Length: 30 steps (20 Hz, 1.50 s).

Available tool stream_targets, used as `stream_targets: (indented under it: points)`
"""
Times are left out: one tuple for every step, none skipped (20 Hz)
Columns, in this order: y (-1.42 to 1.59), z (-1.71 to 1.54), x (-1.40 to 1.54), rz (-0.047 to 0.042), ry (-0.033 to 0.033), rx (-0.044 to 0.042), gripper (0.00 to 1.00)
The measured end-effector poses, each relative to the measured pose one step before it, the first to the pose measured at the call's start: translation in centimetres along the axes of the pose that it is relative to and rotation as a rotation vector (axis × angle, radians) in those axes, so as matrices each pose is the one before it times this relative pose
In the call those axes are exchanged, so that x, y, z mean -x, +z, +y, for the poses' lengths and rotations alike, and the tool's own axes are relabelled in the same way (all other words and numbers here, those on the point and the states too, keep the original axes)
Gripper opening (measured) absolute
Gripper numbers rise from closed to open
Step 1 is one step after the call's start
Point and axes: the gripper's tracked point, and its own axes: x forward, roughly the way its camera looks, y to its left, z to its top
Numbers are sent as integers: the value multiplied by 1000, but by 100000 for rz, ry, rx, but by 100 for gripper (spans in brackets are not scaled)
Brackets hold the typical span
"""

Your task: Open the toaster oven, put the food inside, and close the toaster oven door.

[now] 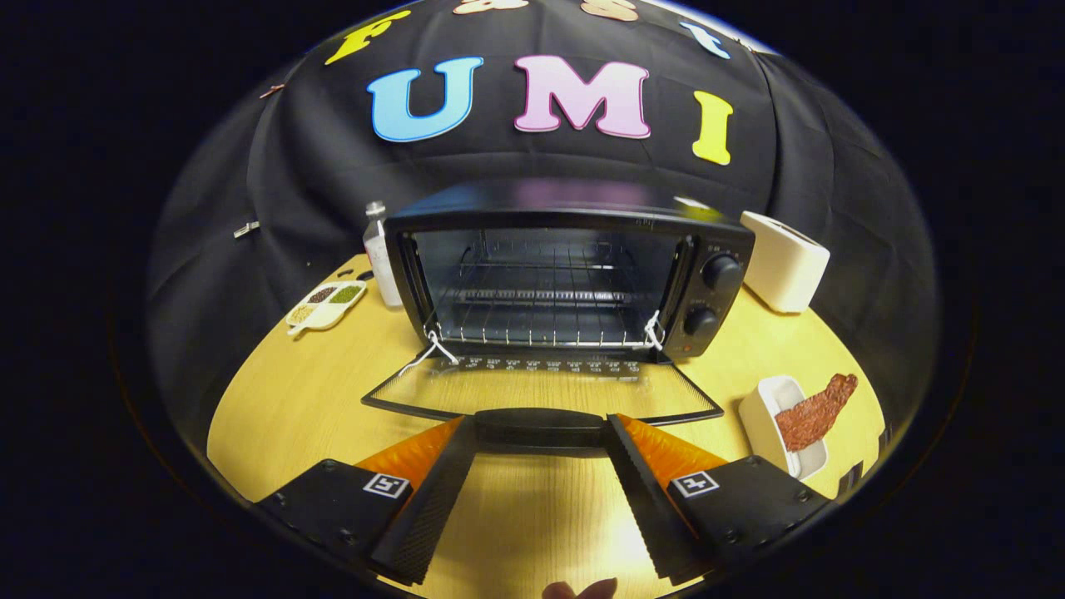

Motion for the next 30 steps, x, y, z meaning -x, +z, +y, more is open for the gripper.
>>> stream_targets:
  points:
    - [-609,-325,-66,2248,-781,119,98]
    - [-383,-496,-15,1262,-628,-150,98]
    - [-147,-134,-39,404,-175,-320,98]
    - [-144,-211,85,285,-126,-145,98]
    - [-83,-331,128,129,37,-116,98]
    - [72,-272,118,-154,310,48,98]
    - [50,-174,54,-6,659,252,98]
    - [75,-173,175,218,606,510,98]
    - [163,-321,223,62,669,272,98]
    - [422,-229,322,-182,1134,-210,98]
    - [601,-227,463,-783,1376,-415,98]
    - [749,-257,579,-1087,1546,-261,98]
    - [913,-416,590,-1438,1507,34,98]
    - [1014,-428,684,-1774,1534,113,98]
    - [918,-434,683,-1670,1412,407,98]
    - [993,-588,702,-1469,1185,506,98]
    - [938,-594,772,-1522,1296,455,98]
    - [907,-624,713,-1195,1335,520,98]
    - [825,-685,811,-946,1526,392,98]
    - [787,-753,709,-533,1530,428,98]
    - [641,-811,719,-28,1528,486,98]
    - [472,-953,589,456,1483,502,98]
    - [307,-1024,478,1250,1111,732,98]
    - [206,-1245,551,1698,354,604,98]
    - [152,-1276,486,1877,719,413,98]
    - [35,-1368,442,2282,263,7,98]
    - [173,-1260,426,1272,620,121,98]
    - [145,-1505,383,1270,-194,689,98]
    - [-73,-1655,260,1559,-771,1136,98]
    - [-280,-1720,141,2257,-899,1347,98]
